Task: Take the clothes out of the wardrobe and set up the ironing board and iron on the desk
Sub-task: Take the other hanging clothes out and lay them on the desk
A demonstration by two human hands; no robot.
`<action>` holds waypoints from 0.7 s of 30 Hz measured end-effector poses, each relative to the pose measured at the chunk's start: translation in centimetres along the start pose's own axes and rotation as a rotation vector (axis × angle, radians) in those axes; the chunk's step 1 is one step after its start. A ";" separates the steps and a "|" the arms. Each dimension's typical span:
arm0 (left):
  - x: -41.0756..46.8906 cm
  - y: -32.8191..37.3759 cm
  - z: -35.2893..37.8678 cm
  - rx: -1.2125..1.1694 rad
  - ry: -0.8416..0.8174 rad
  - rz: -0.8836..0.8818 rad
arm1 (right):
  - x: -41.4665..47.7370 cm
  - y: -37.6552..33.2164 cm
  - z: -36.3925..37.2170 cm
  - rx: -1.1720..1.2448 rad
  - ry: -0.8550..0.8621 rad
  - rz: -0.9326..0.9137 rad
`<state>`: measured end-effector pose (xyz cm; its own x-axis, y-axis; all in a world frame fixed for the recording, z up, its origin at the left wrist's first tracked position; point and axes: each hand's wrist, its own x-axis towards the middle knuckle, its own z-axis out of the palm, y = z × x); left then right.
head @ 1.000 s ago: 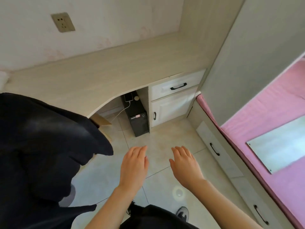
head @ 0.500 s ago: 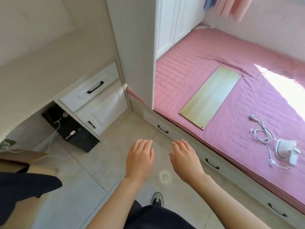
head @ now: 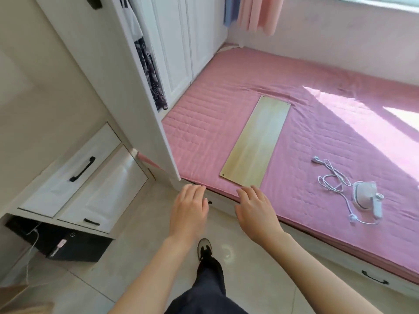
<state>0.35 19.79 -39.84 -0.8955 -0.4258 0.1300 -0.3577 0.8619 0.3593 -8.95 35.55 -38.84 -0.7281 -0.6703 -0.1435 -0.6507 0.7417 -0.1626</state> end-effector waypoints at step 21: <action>27.8 -5.3 -3.1 0.061 0.034 -0.023 | 27.8 0.3 -8.6 0.021 0.088 -0.145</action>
<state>-21.86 2.56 -35.30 -0.8777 -0.4537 0.1544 -0.3942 0.8667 0.3056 -31.27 17.36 -34.45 -0.6437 -0.7646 -0.0311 -0.7463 0.6362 -0.1956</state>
